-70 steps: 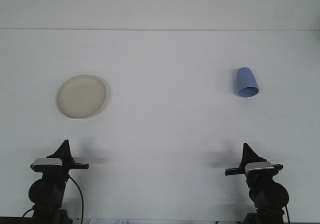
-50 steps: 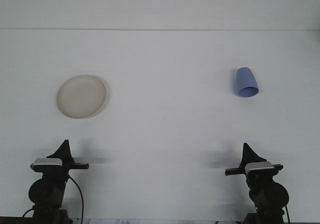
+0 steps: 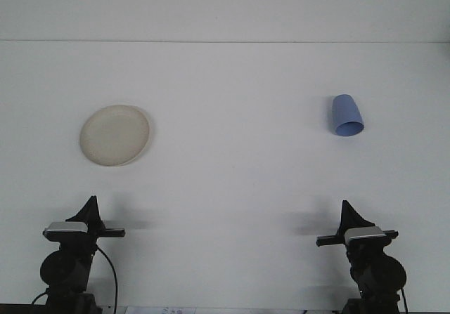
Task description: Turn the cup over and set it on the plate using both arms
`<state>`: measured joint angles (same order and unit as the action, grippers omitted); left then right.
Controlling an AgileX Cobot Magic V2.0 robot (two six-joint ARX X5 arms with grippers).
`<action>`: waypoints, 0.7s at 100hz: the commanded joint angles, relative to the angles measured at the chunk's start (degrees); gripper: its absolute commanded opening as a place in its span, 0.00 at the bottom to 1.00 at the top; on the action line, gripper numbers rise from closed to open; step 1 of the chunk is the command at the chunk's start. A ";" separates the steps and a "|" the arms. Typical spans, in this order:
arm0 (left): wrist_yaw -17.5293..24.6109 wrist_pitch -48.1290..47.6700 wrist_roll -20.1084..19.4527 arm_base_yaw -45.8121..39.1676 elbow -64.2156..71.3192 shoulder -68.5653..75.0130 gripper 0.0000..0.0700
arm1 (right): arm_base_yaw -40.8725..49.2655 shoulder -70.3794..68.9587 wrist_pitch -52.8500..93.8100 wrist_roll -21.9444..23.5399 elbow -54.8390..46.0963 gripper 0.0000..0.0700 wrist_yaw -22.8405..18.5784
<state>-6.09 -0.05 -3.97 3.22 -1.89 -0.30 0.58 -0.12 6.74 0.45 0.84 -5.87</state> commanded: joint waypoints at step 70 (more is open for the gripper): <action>-0.04 0.57 -0.28 0.00 1.07 0.11 0.02 | -0.07 0.00 -4.48 22.14 3.50 0.00 -0.39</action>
<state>-6.09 -0.05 -3.97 3.22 -1.89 -0.30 0.58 -0.12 3.07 16.69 1.28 -7.64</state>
